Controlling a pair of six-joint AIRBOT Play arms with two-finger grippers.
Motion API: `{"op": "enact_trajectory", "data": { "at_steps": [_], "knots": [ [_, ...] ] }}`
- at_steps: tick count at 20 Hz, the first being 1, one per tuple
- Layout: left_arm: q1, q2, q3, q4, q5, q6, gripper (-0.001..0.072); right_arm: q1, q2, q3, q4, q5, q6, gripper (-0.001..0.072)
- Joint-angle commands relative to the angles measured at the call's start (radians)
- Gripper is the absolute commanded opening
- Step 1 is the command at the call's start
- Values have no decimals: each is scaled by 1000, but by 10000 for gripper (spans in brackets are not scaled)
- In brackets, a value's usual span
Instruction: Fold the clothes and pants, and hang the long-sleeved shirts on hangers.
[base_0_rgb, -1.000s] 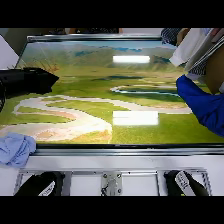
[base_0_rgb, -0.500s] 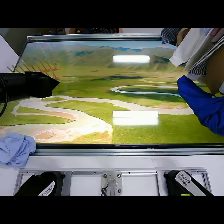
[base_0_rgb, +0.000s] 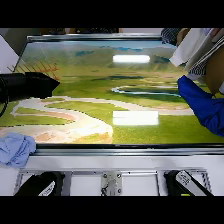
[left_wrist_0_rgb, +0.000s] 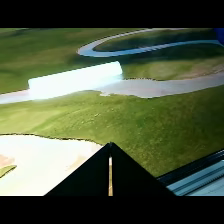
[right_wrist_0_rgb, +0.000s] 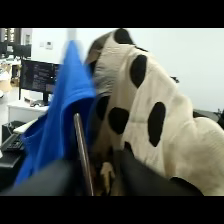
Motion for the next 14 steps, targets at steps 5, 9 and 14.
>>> {"op": "enact_trajectory", "data": {
  "at_steps": [5,9,14],
  "knots": [
    [1,0,0,-3,-1,-5,11,2,126,1,11,146,-2,515],
    [1,0,0,-2,-1,-5,10,2,238,0,11,507,83,515],
    [1,0,0,-2,-2,-5,11,3,273,-1,-15,1218,535,510]
  ]
}}
